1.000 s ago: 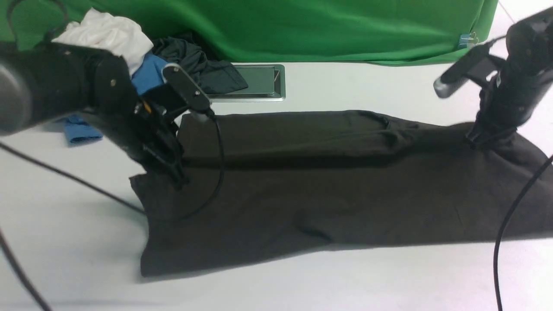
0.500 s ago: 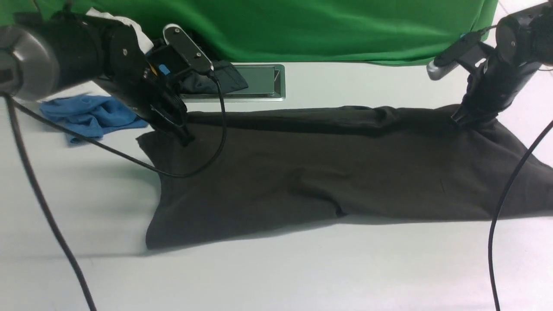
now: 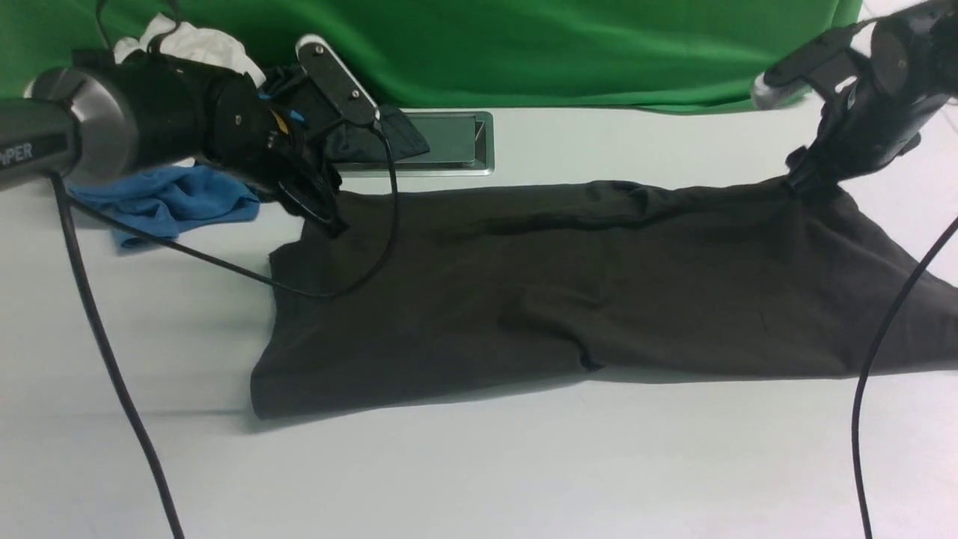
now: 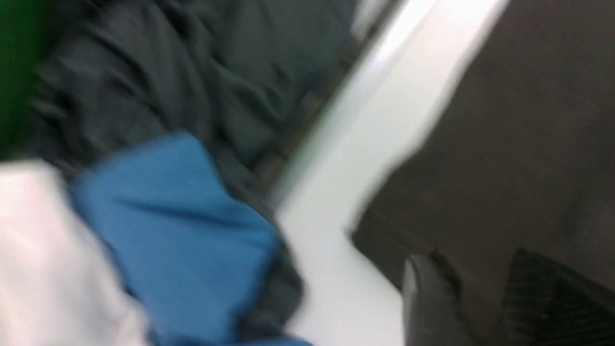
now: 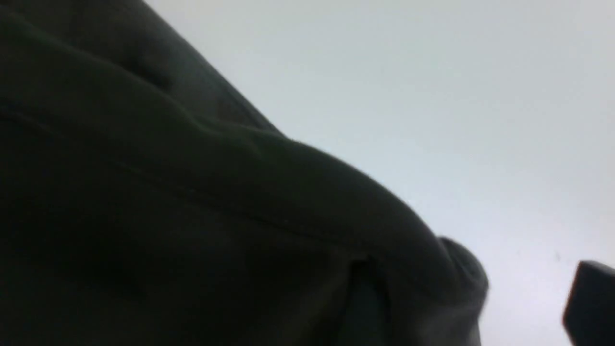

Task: Fold a long-sleeved shirt on a white desktop.
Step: 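Fold the black garment in half by bringing its near edge over to the far edge, then pull the folded dark garment lengthwise by its ends to straighten it flat on the table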

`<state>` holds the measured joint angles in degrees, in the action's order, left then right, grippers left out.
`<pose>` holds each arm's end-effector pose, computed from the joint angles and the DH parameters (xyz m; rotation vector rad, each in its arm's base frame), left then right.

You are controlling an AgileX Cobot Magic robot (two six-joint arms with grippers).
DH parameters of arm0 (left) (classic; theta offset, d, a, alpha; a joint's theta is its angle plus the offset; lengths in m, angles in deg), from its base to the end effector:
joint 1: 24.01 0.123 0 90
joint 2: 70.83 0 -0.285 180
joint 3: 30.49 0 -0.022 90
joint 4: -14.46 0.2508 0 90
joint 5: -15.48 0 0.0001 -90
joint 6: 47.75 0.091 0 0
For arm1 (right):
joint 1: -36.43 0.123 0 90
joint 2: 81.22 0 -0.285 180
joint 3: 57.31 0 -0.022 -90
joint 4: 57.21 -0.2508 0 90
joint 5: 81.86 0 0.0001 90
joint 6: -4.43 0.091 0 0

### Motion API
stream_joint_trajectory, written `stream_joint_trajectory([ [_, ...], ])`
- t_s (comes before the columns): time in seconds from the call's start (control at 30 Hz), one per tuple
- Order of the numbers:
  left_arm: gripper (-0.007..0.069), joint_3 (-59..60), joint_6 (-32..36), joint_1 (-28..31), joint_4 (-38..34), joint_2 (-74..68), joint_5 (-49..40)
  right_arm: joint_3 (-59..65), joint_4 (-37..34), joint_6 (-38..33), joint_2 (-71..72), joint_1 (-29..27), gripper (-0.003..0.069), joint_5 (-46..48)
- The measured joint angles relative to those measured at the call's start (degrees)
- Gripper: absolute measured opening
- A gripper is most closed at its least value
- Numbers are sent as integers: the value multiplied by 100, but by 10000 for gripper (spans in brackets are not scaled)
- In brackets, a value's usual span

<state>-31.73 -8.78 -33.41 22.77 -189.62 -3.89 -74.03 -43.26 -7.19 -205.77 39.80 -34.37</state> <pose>0.4269 -0.0662 0.2100 1.1182 2.1423 0.3623 0.4458 0.0100 0.2210 -0.5216 2.6594 -0.3346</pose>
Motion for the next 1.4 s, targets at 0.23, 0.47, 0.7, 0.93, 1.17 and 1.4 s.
stream_joint_trajectory([
  [0.23, 282, 0, -1065, 45, 183, 118, 508, -11, -2661, -1418, 184, 428, 81, 473],
  [0.47, 25, 0, -1160, -20, -691, 587, -710, -11, -3288, -1702, -393, 738, 30, 77],
  [0.7, 20, 0, -674, -27, -2126, 658, -2229, -218, -3509, -1734, -991, 769, 30, -946],
  [0.93, 20, 0, -517, -38, -2312, 658, -2642, -467, -3618, -1730, -1360, 761, 44, -3103],
  [1.17, 20, 0, -514, 189, -1840, 650, -2878, -524, -3622, -1776, -822, 447, 95, -2544],
  [1.4, 82, -163, 1172, 1062, -3358, 5, -2670, 115, -3628, -2033, 557, 296, 99, -1212],
])
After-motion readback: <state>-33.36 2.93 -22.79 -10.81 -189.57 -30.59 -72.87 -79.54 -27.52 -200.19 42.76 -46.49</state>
